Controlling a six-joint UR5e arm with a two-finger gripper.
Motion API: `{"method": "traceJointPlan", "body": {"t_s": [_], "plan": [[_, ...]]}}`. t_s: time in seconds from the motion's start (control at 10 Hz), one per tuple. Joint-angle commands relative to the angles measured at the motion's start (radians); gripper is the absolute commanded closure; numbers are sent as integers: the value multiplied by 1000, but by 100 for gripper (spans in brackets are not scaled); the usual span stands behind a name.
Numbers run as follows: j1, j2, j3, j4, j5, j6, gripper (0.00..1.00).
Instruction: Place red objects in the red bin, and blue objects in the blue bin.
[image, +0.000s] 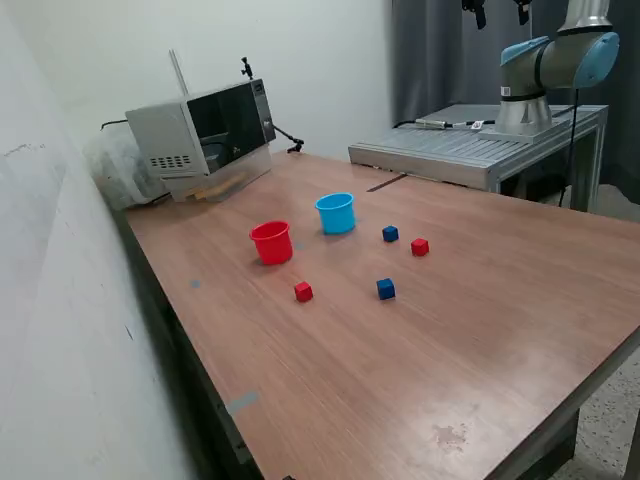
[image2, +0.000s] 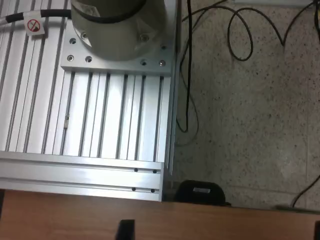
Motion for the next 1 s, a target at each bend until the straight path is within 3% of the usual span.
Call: {"method": "traceJointPlan", "body": {"t_s": [0.0, 0.2, 0.4, 0.7, 0.9], "plan": [[8, 0, -5, -13, 3, -2, 0], [2, 10, -26, -38, 9, 3, 0], [44, 22, -32, -266, 20, 3, 0], [34, 74, -80, -413, 20, 4, 0], [5, 170, -101, -544, 20, 4, 0]]}}
